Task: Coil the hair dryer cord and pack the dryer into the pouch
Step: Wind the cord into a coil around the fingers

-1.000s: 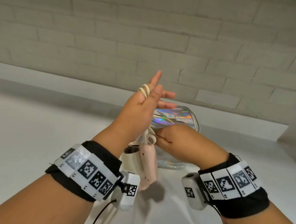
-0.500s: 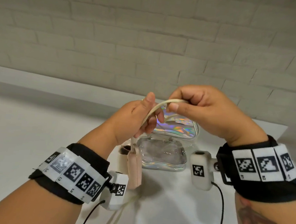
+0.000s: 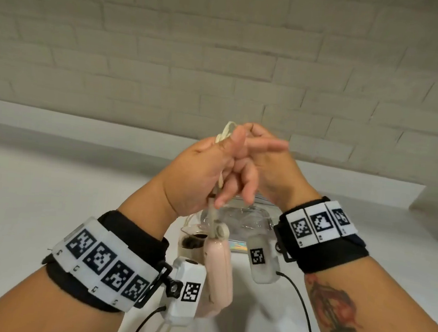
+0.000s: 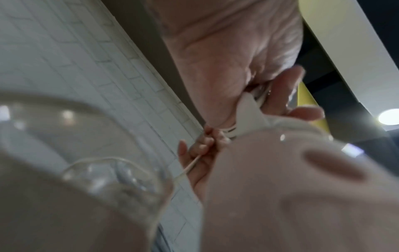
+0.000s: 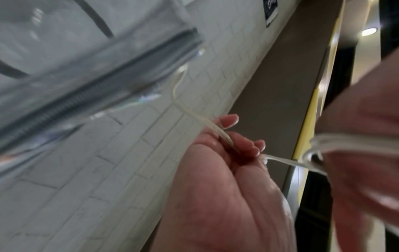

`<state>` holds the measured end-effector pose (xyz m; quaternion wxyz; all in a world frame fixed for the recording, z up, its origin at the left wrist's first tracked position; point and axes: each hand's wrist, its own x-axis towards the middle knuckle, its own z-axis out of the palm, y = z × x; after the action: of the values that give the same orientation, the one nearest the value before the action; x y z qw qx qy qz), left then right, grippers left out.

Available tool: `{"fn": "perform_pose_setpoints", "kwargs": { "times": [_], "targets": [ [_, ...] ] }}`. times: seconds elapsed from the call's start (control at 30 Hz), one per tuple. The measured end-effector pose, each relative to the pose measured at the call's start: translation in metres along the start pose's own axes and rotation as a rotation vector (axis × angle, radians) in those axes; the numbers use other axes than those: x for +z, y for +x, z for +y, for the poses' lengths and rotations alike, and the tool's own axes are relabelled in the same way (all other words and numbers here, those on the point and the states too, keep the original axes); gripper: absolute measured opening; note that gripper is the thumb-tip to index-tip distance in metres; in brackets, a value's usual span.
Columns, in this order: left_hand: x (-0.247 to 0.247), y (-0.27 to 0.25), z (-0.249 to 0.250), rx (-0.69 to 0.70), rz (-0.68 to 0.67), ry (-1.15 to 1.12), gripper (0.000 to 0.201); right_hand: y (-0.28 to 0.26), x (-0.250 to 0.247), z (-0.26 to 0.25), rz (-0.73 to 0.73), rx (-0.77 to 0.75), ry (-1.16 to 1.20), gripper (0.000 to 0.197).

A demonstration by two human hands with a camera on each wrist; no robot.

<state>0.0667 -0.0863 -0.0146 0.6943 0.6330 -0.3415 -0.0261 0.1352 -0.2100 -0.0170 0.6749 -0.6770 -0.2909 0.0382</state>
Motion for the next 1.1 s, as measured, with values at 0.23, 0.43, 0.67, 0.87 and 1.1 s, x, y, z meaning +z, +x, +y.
{"fn": "perform_pose_setpoints", "kwargs": {
  "times": [0.23, 0.43, 0.67, 0.87, 1.1],
  "targets": [
    [-0.002, 0.027, 0.003, 0.128, 0.229, -0.151, 0.059, -0.007, 0.0, 0.017, 0.034, -0.017, -0.446, 0.027],
    [-0.01, 0.032, -0.003, 0.139, 0.445, -0.095, 0.052, -0.016, -0.005, 0.01, -0.119, -0.049, -0.65, 0.02],
    [-0.023, 0.012, -0.007, -0.001, 0.527, 0.277, 0.049, -0.024, -0.015, 0.001, -0.144, -0.163, -0.626, 0.013],
    [-0.035, -0.006, -0.008, -0.087, 0.513, 0.436, 0.043, -0.019, -0.021, -0.01, -0.168, -0.134, -0.35, 0.013],
    [-0.032, -0.016, -0.013, -0.226, 0.29, 0.395, 0.043, -0.008, -0.005, 0.003, -0.117, -0.158, -0.247, 0.005]
  ]
}}
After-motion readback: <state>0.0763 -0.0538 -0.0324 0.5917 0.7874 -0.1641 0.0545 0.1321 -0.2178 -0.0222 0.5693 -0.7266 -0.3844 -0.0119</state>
